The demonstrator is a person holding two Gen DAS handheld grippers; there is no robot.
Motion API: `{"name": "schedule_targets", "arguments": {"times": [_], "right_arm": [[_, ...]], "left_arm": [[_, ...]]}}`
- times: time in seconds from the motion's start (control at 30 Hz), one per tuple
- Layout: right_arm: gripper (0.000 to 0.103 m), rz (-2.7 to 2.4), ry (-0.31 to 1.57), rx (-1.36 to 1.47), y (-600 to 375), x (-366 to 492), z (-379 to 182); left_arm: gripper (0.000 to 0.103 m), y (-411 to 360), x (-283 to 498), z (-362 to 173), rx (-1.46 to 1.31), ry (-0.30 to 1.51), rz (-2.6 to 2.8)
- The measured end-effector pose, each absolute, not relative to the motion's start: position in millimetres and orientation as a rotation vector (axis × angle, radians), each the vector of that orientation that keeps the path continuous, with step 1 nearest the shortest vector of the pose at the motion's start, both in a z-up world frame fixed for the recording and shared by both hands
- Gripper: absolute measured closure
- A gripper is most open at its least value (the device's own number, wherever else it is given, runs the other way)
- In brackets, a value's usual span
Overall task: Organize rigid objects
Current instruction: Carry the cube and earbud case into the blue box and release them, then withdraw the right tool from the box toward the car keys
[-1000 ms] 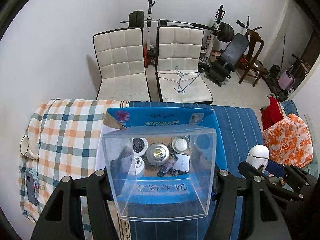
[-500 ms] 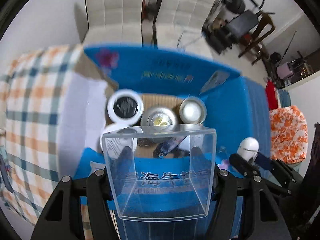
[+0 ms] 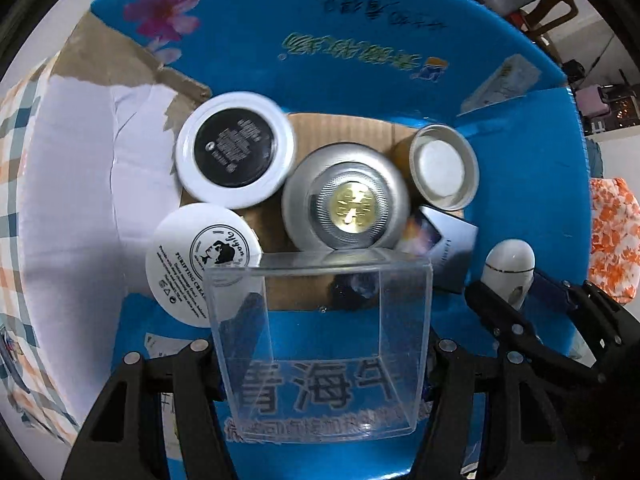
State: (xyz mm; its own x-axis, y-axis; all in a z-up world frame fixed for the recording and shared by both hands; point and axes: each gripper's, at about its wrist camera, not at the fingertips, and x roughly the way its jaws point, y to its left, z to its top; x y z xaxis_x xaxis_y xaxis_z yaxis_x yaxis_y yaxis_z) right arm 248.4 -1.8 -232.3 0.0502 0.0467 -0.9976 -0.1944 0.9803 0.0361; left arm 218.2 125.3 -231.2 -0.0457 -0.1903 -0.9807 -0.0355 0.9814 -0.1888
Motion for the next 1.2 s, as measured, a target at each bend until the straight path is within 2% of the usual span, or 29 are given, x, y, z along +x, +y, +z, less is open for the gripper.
{"name": "schedule_targets", "arguments": {"times": [0.47, 0.5, 0.53, 0.6, 0.67, 0.73, 0.83, 0.93, 1.2], "right_arm": [[0.05, 0.168, 1.593, -0.114, 1.4, 250.5, -253.4], [0.049, 0.169, 1.591, -0.114, 1.8, 250.1, -251.9], [0.045, 0.173, 1.587, -0.11, 2.1, 248.4, -249.7], [0.036, 0.175, 1.581, -0.103, 2.5, 245.6, -244.3], [0.017, 0.163, 1.565, -0.103, 2.2, 243.2, -236.9], [0.017, 0.158, 1.55, -0.091, 1.4, 240.8, -227.8], [0.017, 0.144, 1.523, -0.08, -2.3, 235.7, -209.3], [0.012, 0.143, 1.491, -0.061, -7.0, 228.0, -189.4], [0.009, 0.156, 1.391, -0.011, -16.6, 199.3, -122.6]], "left_arm": [[0.041, 127.5, 211.0, -225.8, -0.169, 1.654, -0.117], [0.038, 129.9, 209.0, -224.7, -0.171, 1.651, -0.114], [0.032, 130.3, 207.8, -222.1, -0.172, 1.65, -0.111], [0.027, 130.3, 205.3, -214.8, -0.171, 1.642, -0.107], [0.025, 134.3, 201.6, -207.5, -0.167, 1.626, -0.1], [0.016, 139.6, 198.2, -196.4, -0.158, 1.602, -0.088], [0.01, 145.5, 190.9, -180.4, -0.157, 1.564, -0.069], [0.0, 148.4, 183.6, -163.7, -0.143, 1.527, -0.055], [0.0, 151.1, 160.6, -113.7, -0.133, 1.399, -0.028]]}}
